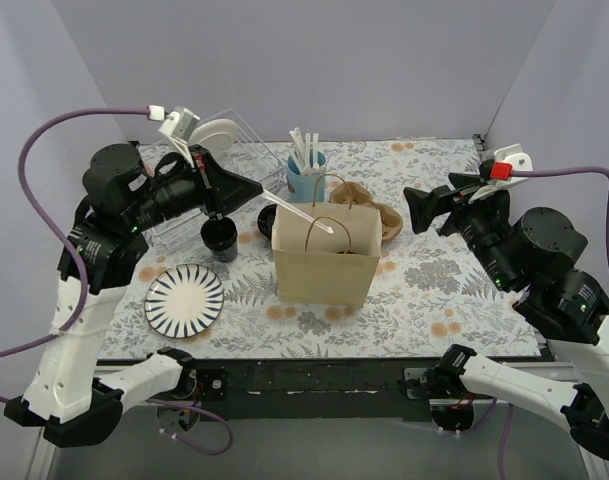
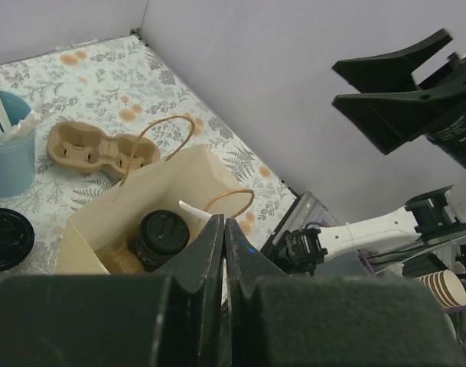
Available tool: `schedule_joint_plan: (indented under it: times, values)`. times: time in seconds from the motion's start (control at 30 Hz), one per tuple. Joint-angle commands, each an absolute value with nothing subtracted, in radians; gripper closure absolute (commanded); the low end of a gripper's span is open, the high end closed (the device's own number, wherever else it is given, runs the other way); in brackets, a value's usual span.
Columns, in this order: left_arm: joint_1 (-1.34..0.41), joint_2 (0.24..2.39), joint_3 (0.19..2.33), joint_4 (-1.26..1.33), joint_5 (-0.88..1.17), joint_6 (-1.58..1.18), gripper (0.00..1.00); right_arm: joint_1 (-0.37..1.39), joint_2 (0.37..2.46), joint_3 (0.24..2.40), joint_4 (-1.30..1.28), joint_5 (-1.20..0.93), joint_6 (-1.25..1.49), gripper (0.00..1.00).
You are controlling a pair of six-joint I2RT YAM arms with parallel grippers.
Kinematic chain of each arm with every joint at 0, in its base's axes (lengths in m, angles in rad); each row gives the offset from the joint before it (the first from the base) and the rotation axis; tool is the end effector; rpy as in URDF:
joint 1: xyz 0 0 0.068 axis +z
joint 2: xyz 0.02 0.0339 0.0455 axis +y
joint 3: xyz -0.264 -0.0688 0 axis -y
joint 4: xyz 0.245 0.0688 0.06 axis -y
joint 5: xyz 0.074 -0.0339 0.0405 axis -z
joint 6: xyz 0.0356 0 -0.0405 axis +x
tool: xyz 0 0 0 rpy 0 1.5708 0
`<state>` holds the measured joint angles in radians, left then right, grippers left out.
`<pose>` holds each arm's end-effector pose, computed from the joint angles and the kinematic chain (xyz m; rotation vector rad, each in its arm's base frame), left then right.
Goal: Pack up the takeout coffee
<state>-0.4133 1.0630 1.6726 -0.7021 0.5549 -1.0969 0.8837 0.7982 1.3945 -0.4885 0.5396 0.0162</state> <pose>0.1408 -0.0822 0.5240 -0.1682 1.9104 -1.5446 0.0831 0.0724 0.5010 -0.2000 1.4737 0.3347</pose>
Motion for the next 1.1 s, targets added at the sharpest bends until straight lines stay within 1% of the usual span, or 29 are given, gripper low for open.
schedule_joint_plan:
  times: [0.0, 0.07, 0.1, 0.2, 0.23, 0.3, 0.33, 0.4, 0.43, 0.47, 0.53, 0.57, 0.67, 0.77, 0.87, 0.93, 1.07]
  values:
    - [-0.407, 1.054, 1.542, -0.660, 0.601, -1.108, 1.00, 0.881, 0.790, 1.442, -0.463, 0.555, 0.077, 0.12]
    - [-0.407, 1.052, 1.478, -0.628, 0.595, -1.098, 1.00, 0.879, 0.792, 1.443, -0.485, 0.574, 0.101, 0.13]
    - [-0.407, 1.054, 1.423, -0.617, 0.592, -1.094, 1.00, 0.880, 0.795, 1.443, -0.523, 0.581, 0.129, 0.13]
    - [-0.407, 1.075, 1.344, -0.565, 0.584, -1.089, 1.00, 0.881, 0.799, 1.440, -0.625, 0.606, 0.194, 0.13]
    - [-0.407, 1.081, 1.333, -0.554, 0.581, -1.092, 0.87, 0.881, 0.799, 1.437, -0.649, 0.606, 0.210, 0.13]
    - [-0.407, 1.101, 1.330, -0.551, 0.569, -1.082, 0.70, 0.880, 0.804, 1.431, -0.705, 0.591, 0.232, 0.13]
    - [-0.407, 1.106, 1.342, -0.557, 0.566, -1.072, 0.58, 0.881, 0.808, 1.434, -0.728, 0.586, 0.265, 0.13]
    - [-0.407, 1.118, 1.361, -0.580, 0.545, -1.048, 0.43, 0.880, 0.828, 1.434, -0.788, 0.574, 0.296, 0.12]
    - [-0.407, 1.124, 1.374, -0.587, 0.538, -1.042, 0.37, 0.881, 0.837, 1.433, -0.811, 0.569, 0.310, 0.12]
    - [-0.407, 1.124, 1.381, -0.601, 0.534, -1.037, 0.21, 0.881, 0.851, 1.440, -0.839, 0.551, 0.342, 0.12]
    - [-0.407, 1.127, 1.390, -0.615, 0.529, -1.025, 0.02, 0.881, 0.888, 1.454, -0.916, 0.525, 0.377, 0.11]
    - [-0.407, 1.127, 1.394, -0.630, 0.531, -1.023, 0.02, 0.881, 0.899, 1.475, -0.931, 0.506, 0.400, 0.01]
    - [-0.407, 1.095, 1.367, -0.631, 0.523, -1.025, 0.02, 0.880, 0.925, 1.511, -0.956, 0.422, 0.442, 0.01]
    - [-0.407, 1.031, 1.333, -0.591, 0.515, -1.037, 0.02, 0.881, 0.907, 1.509, -0.878, 0.365, 0.436, 0.01]
    - [-0.407, 0.958, 1.283, -0.517, 0.509, -1.071, 0.02, 0.881, 0.881, 1.497, -0.813, 0.361, 0.453, 0.01]
    - [-0.407, 0.924, 1.233, -0.461, 0.544, -1.091, 0.02, 0.881, 0.858, 1.467, -0.767, 0.356, 0.436, 0.01]
    - [-0.407, 0.891, 1.206, -0.454, 0.574, -1.107, 0.02, 0.881, 0.805, 1.402, -0.698, 0.351, 0.410, 0.01]
